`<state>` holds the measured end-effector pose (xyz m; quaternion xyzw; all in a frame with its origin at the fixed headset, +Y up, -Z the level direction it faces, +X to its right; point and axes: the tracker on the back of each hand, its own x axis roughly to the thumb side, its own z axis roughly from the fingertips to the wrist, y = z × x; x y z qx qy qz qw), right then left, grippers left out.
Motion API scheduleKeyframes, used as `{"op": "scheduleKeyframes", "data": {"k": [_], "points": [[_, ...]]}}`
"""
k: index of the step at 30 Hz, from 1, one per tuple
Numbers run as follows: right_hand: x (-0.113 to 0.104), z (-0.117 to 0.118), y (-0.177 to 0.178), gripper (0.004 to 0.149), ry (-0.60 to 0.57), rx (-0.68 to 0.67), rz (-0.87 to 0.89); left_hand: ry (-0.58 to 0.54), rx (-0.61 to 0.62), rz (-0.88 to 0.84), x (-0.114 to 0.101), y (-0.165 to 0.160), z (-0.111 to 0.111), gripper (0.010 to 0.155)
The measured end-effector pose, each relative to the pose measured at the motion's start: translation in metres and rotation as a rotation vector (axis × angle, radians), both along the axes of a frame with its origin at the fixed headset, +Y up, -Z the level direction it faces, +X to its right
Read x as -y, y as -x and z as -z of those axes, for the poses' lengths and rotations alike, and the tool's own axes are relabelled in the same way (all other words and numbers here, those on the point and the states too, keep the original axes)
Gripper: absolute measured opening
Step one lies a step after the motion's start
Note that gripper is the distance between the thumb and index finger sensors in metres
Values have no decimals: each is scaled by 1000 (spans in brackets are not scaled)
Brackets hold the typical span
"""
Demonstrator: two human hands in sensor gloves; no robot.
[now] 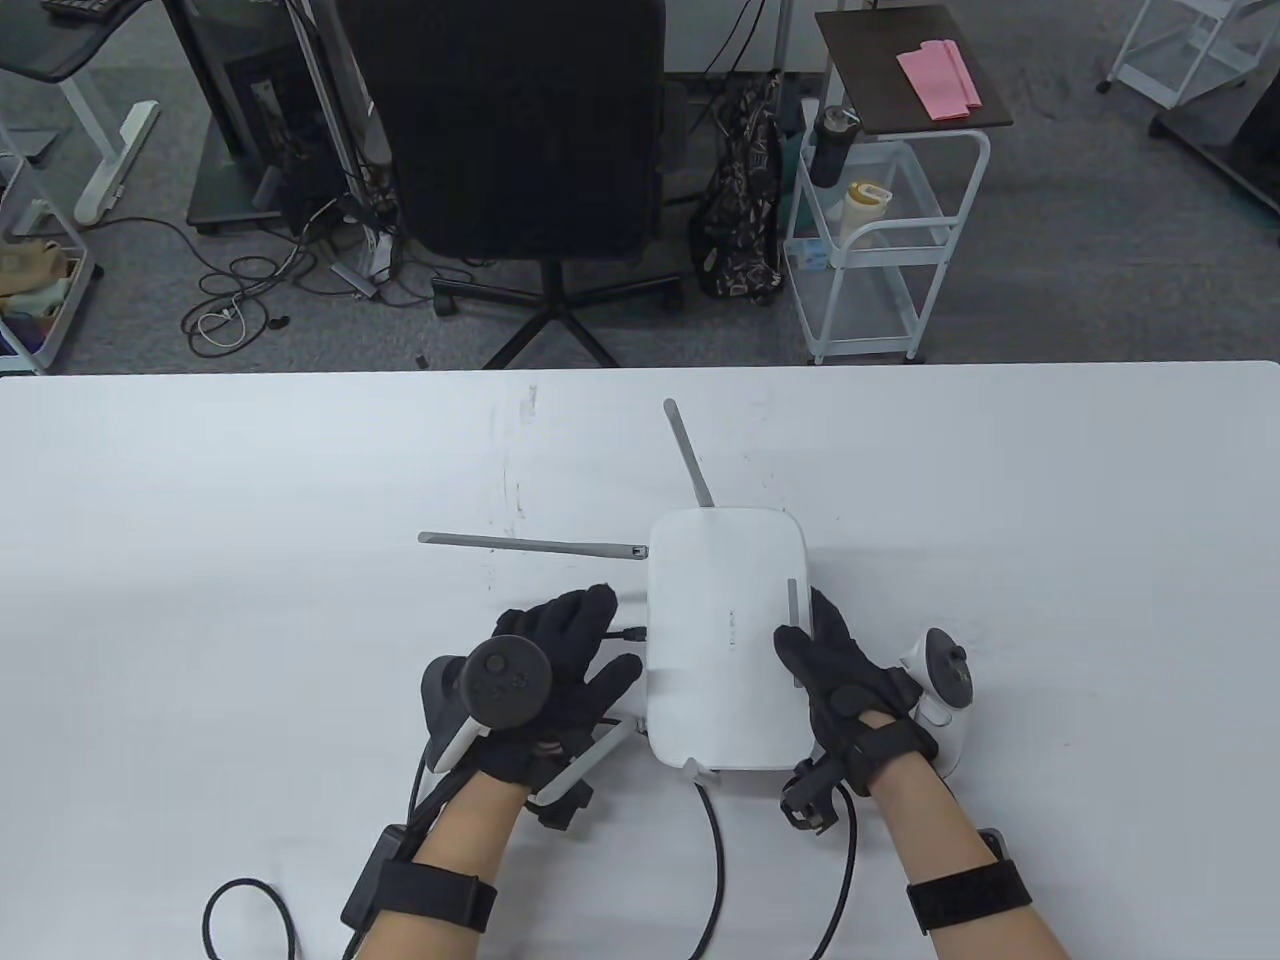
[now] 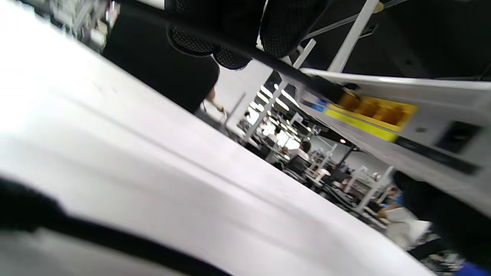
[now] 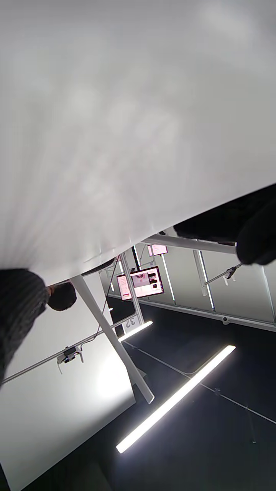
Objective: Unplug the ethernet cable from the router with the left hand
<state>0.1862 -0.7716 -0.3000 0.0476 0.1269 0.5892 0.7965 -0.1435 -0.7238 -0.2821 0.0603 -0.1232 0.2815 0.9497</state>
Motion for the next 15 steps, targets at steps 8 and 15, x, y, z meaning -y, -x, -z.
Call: {"op": "scheduleKeyframes", "data": {"k": [8,15], "points": [[8,1,-3,72,70,14,126,-126,-64,206,-8,-3,-3,67],[6,-4,12,75,83,-45,144,-277,-80,335,-10,-26,-13,60]]}}
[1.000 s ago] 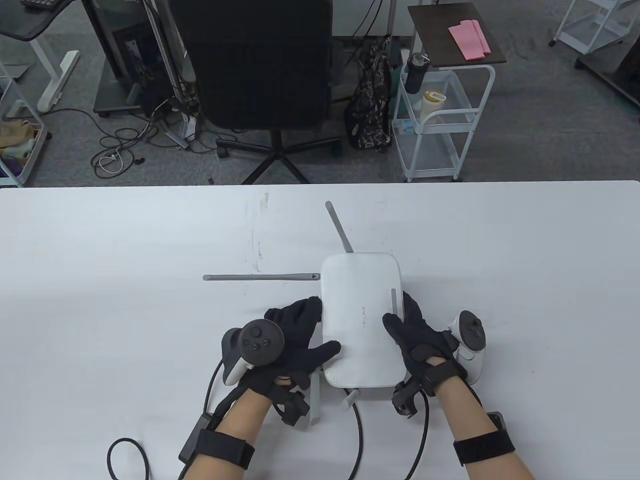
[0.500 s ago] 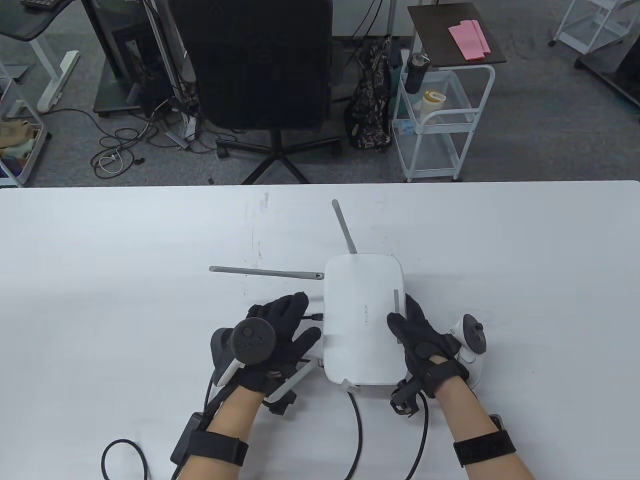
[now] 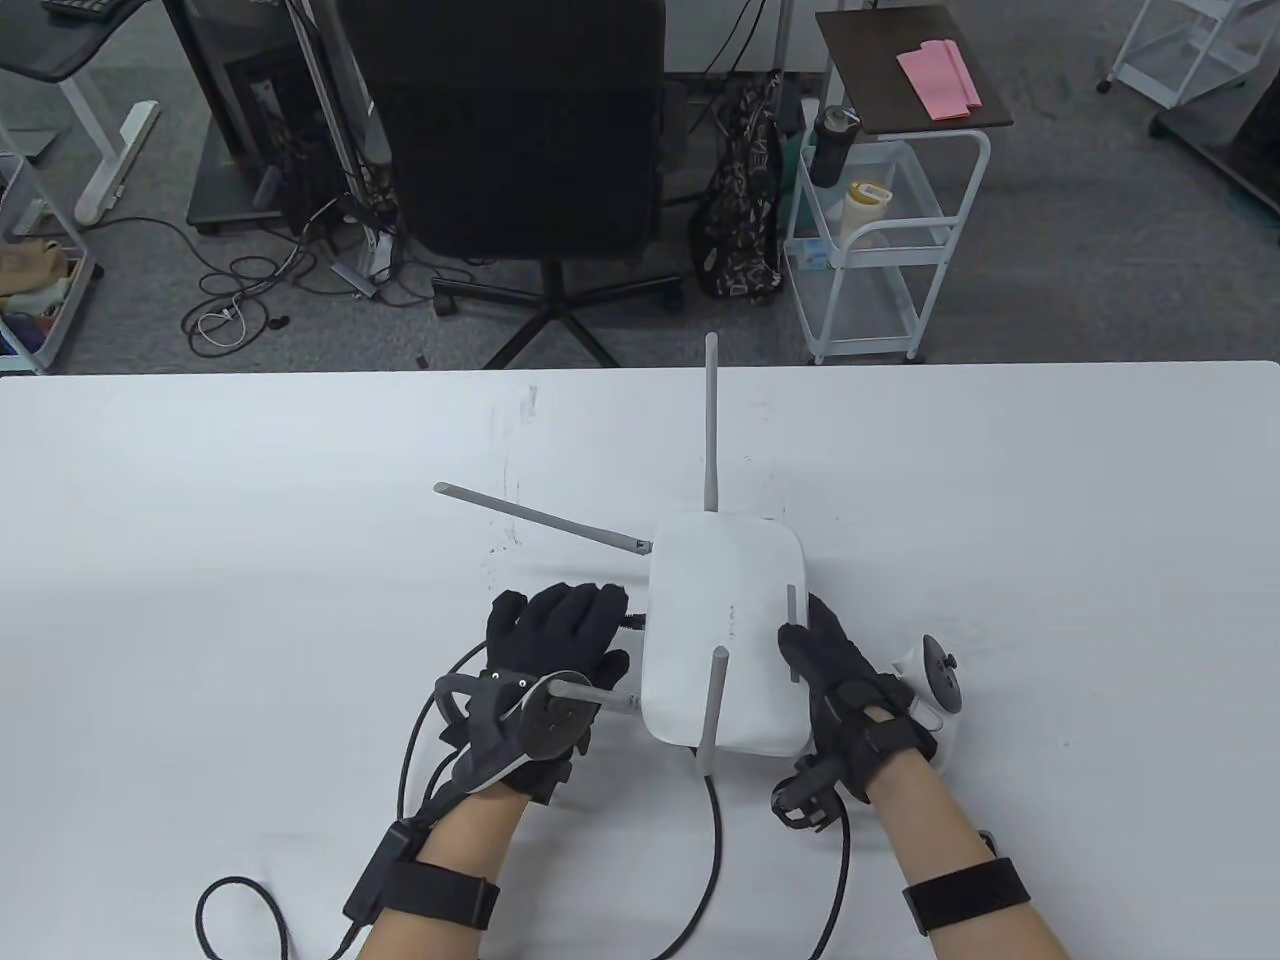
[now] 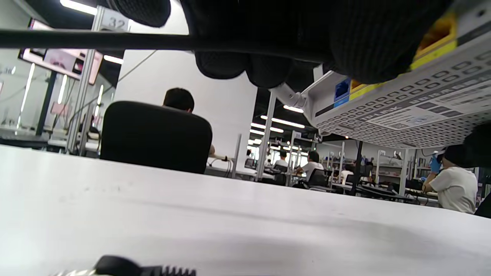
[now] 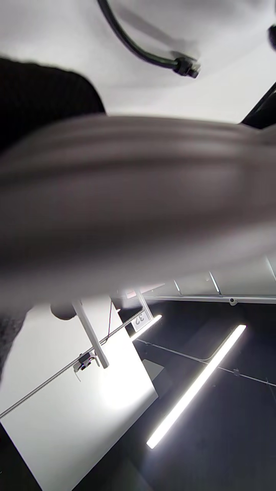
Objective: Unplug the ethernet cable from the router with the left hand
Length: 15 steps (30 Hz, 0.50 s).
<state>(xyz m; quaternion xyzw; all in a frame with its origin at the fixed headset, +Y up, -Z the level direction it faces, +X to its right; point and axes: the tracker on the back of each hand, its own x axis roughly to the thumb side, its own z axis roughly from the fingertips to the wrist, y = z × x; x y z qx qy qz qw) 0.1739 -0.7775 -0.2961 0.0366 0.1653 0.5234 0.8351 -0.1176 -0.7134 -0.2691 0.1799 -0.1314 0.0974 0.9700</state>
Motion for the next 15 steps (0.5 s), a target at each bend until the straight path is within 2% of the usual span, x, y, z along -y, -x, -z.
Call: {"op": "scheduleKeyframes", "data": {"k": [5,9,15], "points": [[1,-2,7,76,14,-42,15,-30,-25,-17,-1,-2,-1,52],[0,-3,8,76,16,-36,36,-24,-45,27,0,4,1,55],[6,-2,6,78,86,-58,158,-65,-65,-52,-1,14,1,52]]}}
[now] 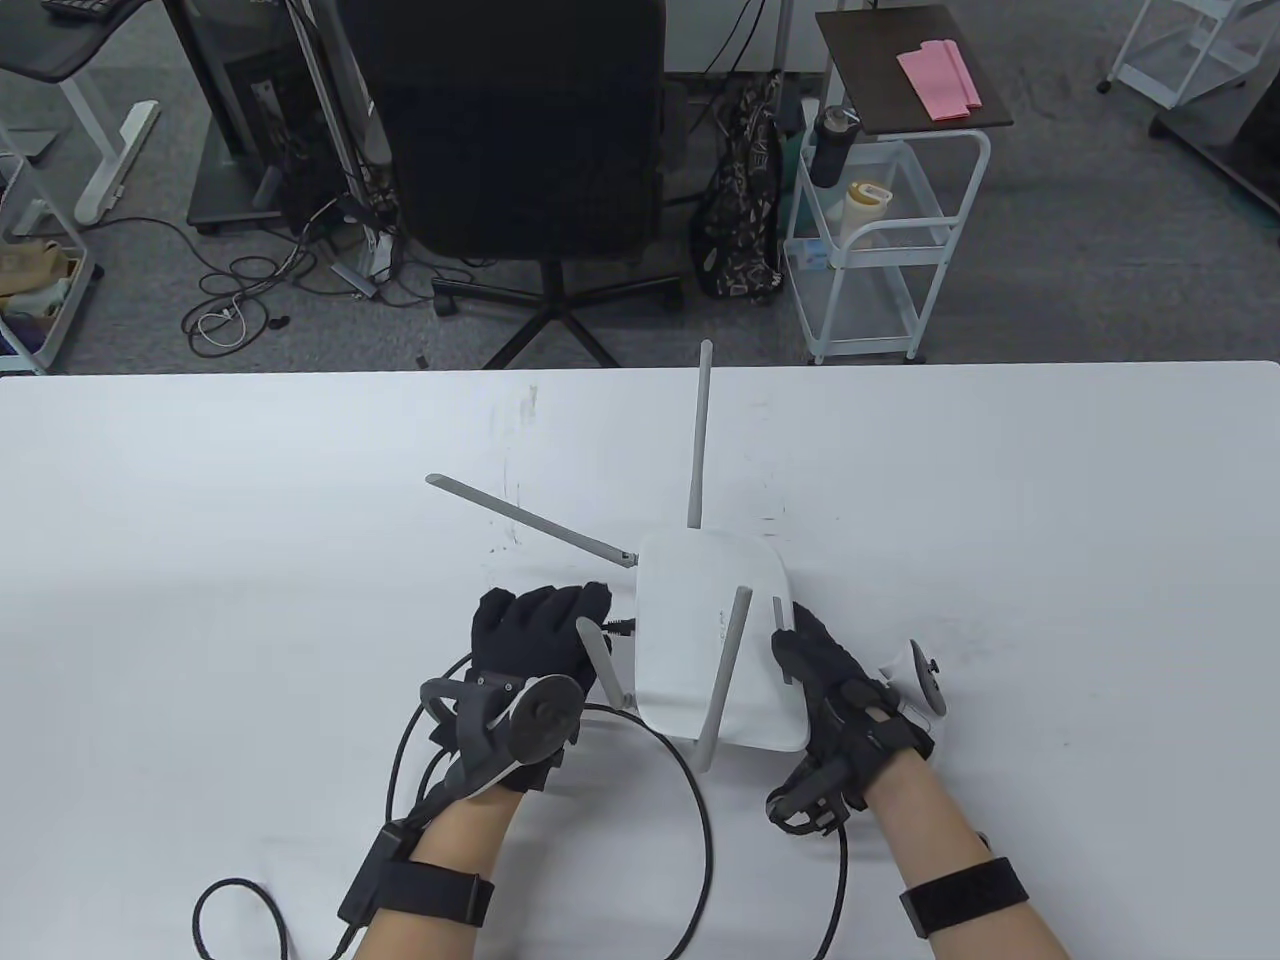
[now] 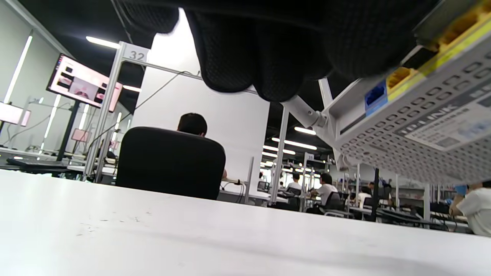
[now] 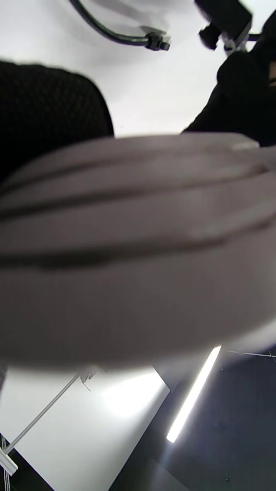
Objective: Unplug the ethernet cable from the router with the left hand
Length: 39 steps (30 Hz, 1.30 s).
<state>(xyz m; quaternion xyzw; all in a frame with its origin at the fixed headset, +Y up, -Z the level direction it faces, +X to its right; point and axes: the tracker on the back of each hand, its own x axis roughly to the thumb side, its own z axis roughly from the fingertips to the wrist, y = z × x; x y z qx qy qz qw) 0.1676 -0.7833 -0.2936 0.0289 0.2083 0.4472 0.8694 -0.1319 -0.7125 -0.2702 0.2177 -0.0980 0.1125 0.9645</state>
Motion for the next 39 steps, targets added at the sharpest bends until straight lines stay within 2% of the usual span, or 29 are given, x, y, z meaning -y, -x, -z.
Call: {"op": "scheduleKeyframes", "data": {"k": [4,9,15,27,39], "points": [[0,-2,4,79,16,-1,6,35,82,1,3,-9,-1,55],[2,-2,4,79,25,-29,-16,32,88,33,9,-16,-2,53],[4,-3,5,79,75,-61,67,-98,87,-5,1,-15,-10,51],[1,-3,4,78,72,-71,66,-198,125,-10,-8,-14,-17,51],[1,-4,2,78,79,-65,35,-176,145,44,-4,-20,-16,50]]}}
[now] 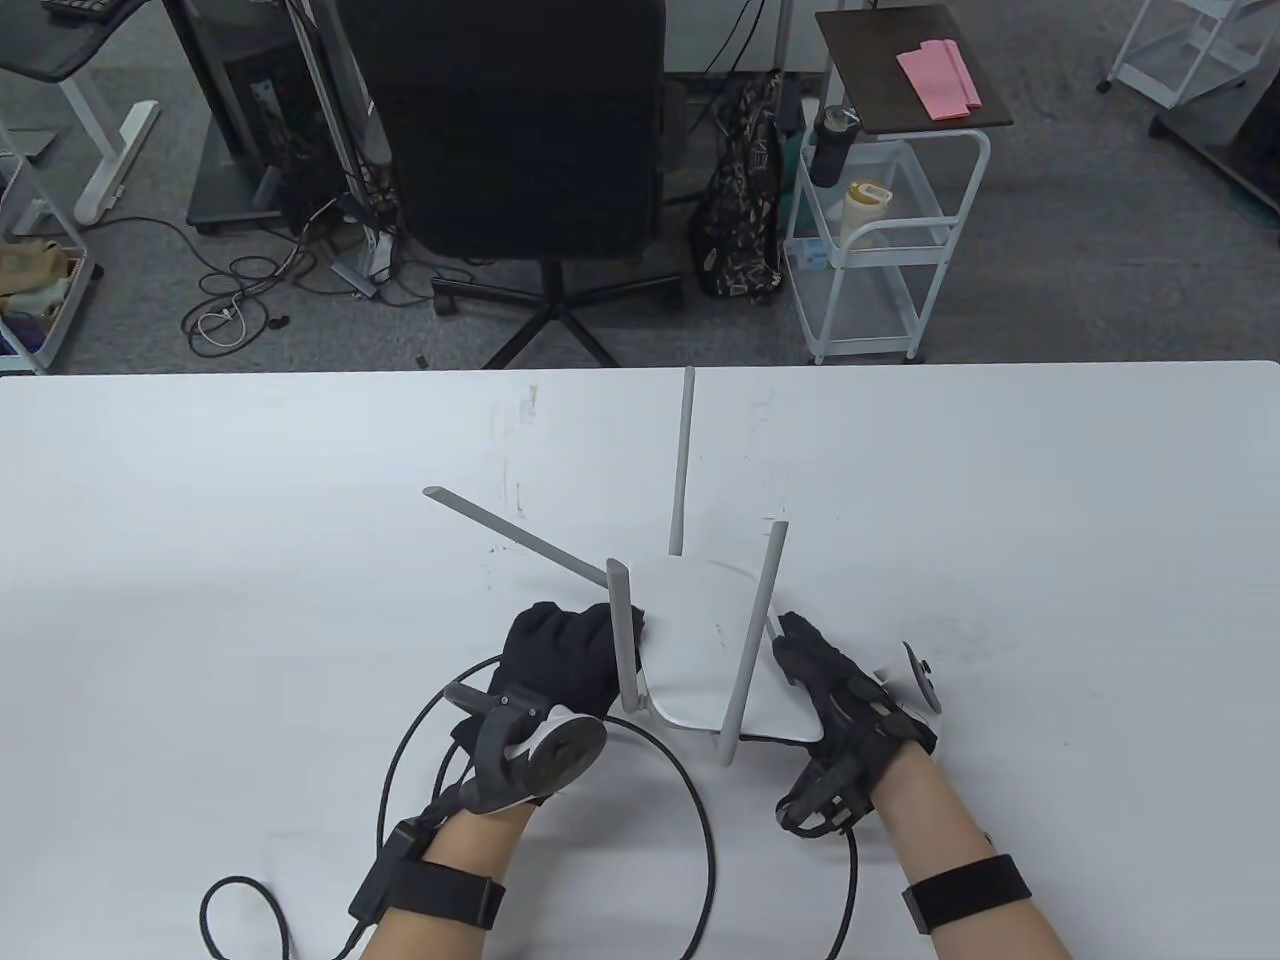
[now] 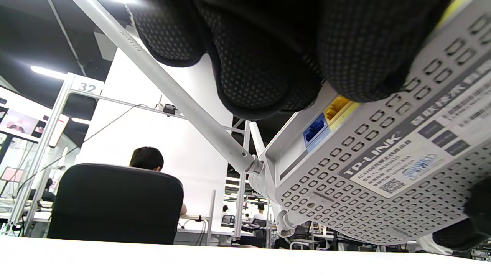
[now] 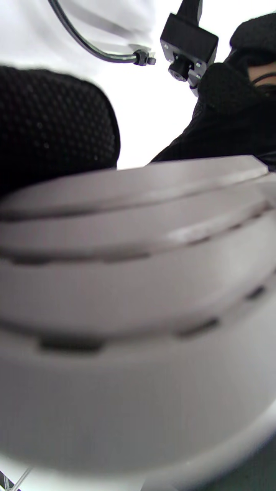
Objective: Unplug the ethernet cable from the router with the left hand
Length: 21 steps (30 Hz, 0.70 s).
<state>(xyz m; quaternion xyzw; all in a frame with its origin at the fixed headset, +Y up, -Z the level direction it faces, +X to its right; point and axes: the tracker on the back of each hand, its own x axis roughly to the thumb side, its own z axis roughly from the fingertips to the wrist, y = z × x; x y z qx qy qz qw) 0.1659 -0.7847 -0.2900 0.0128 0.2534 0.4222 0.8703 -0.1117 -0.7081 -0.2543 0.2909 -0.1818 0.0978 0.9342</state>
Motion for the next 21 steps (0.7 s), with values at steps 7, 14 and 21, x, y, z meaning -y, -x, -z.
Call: {"op": "scheduleKeyframes", "data": {"k": [7,14,21], "points": [[-1,1,0,78,-1,-24,6,4,26,-38,-1,4,0,49],[0,1,-1,78,-8,-29,10,-29,29,-33,-1,4,-3,49],[0,2,-2,78,-14,-26,-12,-29,20,-22,-3,4,-3,48]]}}
